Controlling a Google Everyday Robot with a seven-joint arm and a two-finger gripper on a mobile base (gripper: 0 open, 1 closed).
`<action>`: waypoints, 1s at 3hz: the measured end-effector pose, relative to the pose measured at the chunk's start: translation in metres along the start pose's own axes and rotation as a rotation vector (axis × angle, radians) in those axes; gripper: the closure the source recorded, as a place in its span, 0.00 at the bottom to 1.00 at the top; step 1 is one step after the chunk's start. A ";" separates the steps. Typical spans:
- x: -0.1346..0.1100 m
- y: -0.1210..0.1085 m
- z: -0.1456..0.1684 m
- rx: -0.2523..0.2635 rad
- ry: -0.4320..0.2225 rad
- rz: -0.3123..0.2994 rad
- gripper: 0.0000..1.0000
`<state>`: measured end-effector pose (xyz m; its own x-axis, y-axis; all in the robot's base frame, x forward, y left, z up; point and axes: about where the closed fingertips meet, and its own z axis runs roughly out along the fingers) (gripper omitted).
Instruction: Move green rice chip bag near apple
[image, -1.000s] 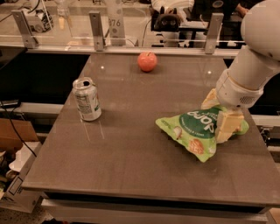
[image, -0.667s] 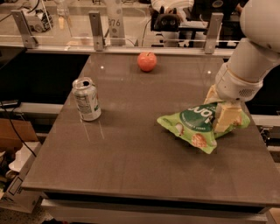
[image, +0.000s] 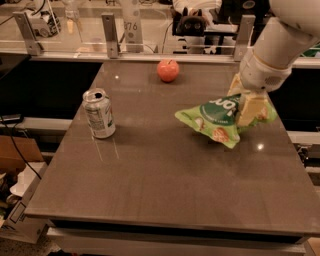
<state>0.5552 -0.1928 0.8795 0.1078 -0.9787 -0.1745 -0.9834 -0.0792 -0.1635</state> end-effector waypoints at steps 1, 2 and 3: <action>-0.001 -0.038 0.002 0.057 -0.008 -0.029 1.00; -0.003 -0.074 0.012 0.106 -0.023 -0.065 1.00; -0.006 -0.105 0.023 0.144 -0.034 -0.100 1.00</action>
Offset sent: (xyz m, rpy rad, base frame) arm 0.1188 0.0157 0.0003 0.0426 -0.1798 0.0810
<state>0.6613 -0.1744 0.8758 0.2119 -0.9600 -0.1830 -0.9367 -0.1460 -0.3183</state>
